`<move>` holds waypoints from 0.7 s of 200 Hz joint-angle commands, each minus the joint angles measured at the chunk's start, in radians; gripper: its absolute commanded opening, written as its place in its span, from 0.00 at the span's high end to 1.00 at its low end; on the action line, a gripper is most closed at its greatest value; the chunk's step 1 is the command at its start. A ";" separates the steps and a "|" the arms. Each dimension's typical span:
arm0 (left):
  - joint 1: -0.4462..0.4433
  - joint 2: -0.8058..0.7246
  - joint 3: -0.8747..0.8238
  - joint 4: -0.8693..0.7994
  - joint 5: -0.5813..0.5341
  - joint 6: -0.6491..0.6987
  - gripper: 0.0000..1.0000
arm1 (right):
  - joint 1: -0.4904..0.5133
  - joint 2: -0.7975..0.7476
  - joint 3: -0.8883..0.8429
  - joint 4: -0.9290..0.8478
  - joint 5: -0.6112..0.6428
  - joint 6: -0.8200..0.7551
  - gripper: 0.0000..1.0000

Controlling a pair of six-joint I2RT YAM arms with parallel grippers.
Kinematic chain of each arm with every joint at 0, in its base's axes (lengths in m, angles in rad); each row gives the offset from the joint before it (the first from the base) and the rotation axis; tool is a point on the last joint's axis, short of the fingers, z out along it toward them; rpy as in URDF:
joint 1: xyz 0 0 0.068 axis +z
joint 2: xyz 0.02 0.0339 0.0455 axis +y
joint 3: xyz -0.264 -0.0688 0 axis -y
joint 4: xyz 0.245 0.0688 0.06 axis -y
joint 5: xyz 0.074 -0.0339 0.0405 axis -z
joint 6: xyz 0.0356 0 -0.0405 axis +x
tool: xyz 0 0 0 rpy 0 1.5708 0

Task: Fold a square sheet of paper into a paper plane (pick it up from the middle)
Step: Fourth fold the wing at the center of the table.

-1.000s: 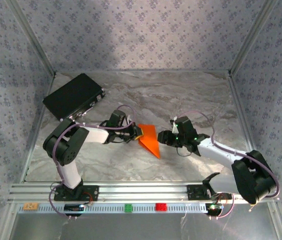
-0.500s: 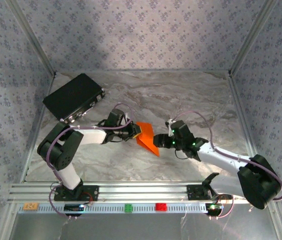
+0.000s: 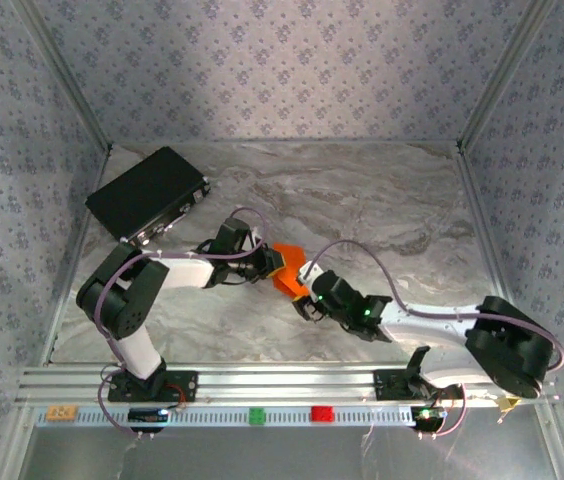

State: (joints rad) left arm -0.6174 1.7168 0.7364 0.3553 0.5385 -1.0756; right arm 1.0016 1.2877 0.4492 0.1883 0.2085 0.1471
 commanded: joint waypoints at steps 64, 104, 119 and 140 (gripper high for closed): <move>-0.006 0.006 0.018 0.018 0.022 -0.005 0.88 | 0.084 0.187 0.030 0.132 0.218 -0.119 0.54; -0.006 0.005 0.019 0.012 0.021 -0.003 0.88 | 0.094 0.191 0.020 0.149 0.242 -0.116 0.61; -0.007 0.007 0.019 0.012 0.020 -0.004 0.89 | 0.097 0.185 0.012 0.152 0.246 -0.113 0.63; -0.007 0.007 0.019 0.012 0.020 -0.003 0.89 | 0.097 0.174 0.005 0.151 0.245 -0.106 0.66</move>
State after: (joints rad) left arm -0.6174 1.7168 0.7364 0.3553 0.5385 -1.0756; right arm 1.0904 1.4780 0.4530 0.3218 0.4225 0.0395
